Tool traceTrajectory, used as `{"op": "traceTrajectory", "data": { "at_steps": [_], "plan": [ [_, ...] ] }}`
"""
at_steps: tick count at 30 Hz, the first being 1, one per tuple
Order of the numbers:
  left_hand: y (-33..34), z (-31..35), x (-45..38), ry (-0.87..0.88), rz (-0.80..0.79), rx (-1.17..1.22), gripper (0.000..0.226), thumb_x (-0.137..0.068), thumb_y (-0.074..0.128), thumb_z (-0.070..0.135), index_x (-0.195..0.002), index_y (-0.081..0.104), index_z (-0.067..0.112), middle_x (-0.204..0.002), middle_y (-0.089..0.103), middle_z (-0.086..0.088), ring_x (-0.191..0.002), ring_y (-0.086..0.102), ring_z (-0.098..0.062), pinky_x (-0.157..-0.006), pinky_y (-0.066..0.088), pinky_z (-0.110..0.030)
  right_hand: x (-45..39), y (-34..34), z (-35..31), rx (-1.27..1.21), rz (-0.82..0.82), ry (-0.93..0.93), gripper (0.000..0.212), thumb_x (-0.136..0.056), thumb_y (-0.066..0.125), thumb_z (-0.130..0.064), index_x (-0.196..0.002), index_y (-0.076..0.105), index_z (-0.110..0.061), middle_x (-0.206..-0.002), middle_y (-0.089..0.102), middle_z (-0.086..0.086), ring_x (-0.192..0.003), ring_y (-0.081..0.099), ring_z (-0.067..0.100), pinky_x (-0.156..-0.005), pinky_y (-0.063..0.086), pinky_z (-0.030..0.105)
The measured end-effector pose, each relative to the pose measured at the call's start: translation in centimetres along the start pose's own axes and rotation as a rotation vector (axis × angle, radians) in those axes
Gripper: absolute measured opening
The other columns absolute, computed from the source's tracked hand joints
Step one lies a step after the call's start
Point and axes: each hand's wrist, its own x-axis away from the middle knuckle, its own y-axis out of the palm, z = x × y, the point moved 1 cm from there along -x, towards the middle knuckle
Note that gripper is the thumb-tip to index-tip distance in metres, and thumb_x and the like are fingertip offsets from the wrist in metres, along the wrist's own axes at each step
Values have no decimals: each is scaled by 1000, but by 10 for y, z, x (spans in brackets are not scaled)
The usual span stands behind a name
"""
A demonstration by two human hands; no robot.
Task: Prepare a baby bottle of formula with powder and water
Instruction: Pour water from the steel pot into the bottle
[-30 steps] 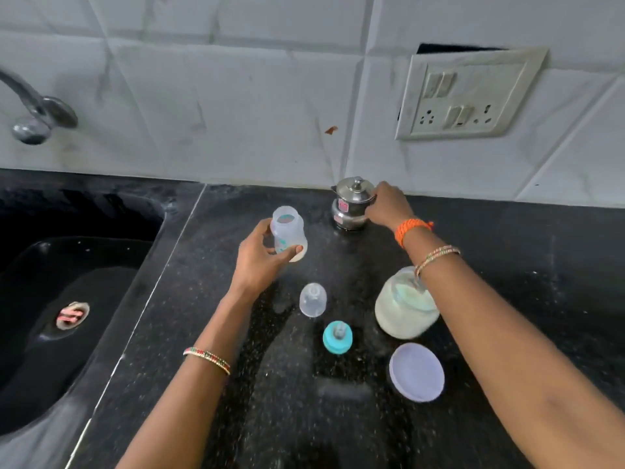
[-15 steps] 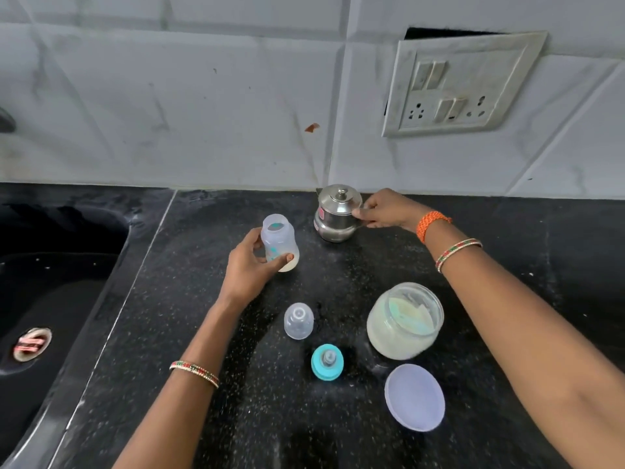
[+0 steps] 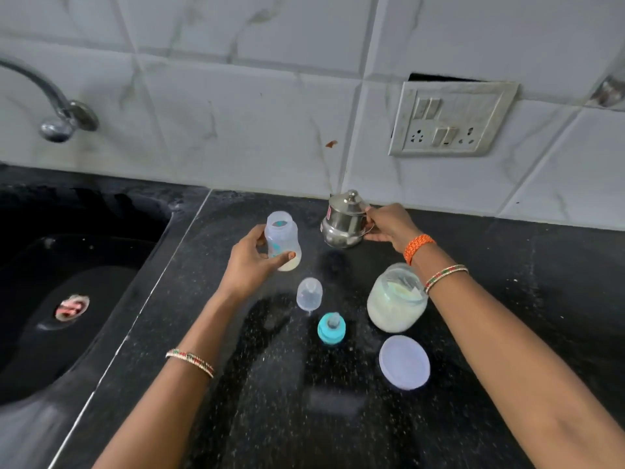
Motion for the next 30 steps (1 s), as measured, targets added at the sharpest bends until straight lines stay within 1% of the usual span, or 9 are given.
{"op": "traceTrajectory", "data": {
  "at_steps": [3, 6, 8, 10, 13, 15, 19, 23, 30],
  "plan": [
    [-9, 0, 19, 0, 6, -17, 47, -71, 81, 28, -111, 57, 25, -104, 66, 9, -97, 62, -2, -75, 47, -10, 26, -1, -5, 13, -21, -71, 39, -86, 67, -35, -97, 67, 2, -100, 68, 15, -95, 68, 24, -76, 59, 37],
    [-14, -1, 41, -5, 15, -2, 44, -71, 82, 28, -108, 58, 26, -102, 67, 13, -95, 62, 1, -68, 46, -4, 52, -2, -7, 50, -73, -123, 40, -86, 68, -28, -102, 65, 9, -109, 66, 21, -104, 64, 23, -78, 57, 34],
    [-17, -3, 56, -12, 1, 1, 43, -71, 82, 27, -107, 58, 27, -102, 67, 14, -94, 62, 2, -68, 45, -4, 70, 0, -6, 86, -128, -154, 30, -87, 67, -21, -97, 65, 7, -108, 66, 19, -104, 64, 23, -75, 56, 31],
    [-19, -5, 69, -19, -23, 1, 43, -71, 82, 27, -107, 58, 27, -103, 66, 16, -95, 61, 5, -70, 45, -4, 84, 4, -6, 119, -176, -179, 19, -87, 68, -19, -85, 65, -1, -100, 67, 15, -97, 65, 22, -71, 56, 28],
    [-22, -13, 84, -41, -40, -23, 45, -71, 82, 26, -108, 58, 28, -102, 66, 16, -97, 60, 3, -76, 45, -10, 98, 7, -6, 174, -225, -205, 18, -87, 68, -21, -80, 65, -4, -86, 68, 8, -82, 67, 15, -68, 58, 26],
    [-23, -19, 93, -64, -48, -24, 46, -70, 82, 26, -109, 58, 27, -103, 66, 16, -97, 61, 1, -79, 45, -15, 105, 8, -5, 213, -249, -228, 18, -87, 68, -23, -78, 66, -7, -82, 69, 6, -77, 68, 12, -60, 57, 22],
    [-23, -23, 101, -80, -93, -105, 51, -69, 82, 31, -114, 58, 25, -100, 65, 17, -94, 59, 1, -76, 44, -16, 117, 10, -6, 241, -271, -256, 18, -87, 67, -21, -75, 64, -8, -85, 70, 9, -79, 70, 15, -58, 58, 22],
    [-21, -27, 102, -61, -112, -162, 57, -69, 82, 29, -120, 57, 21, -105, 65, 10, -99, 61, -9, -86, 46, -26, 126, 5, -10, 283, -301, -259, 17, -89, 66, -17, -74, 62, -9, -81, 69, 8, -77, 69, 15, -64, 60, 25],
    [-5, -34, 107, -60, -145, -142, 58, -71, 82, 25, -122, 56, 19, -114, 67, 2, -105, 61, -16, -97, 48, -40, 139, -4, -21, 418, -324, -261, 17, -88, 66, -17, -89, 66, 0, -78, 69, 7, -74, 68, 14, -55, 57, 20]
  ]
}}
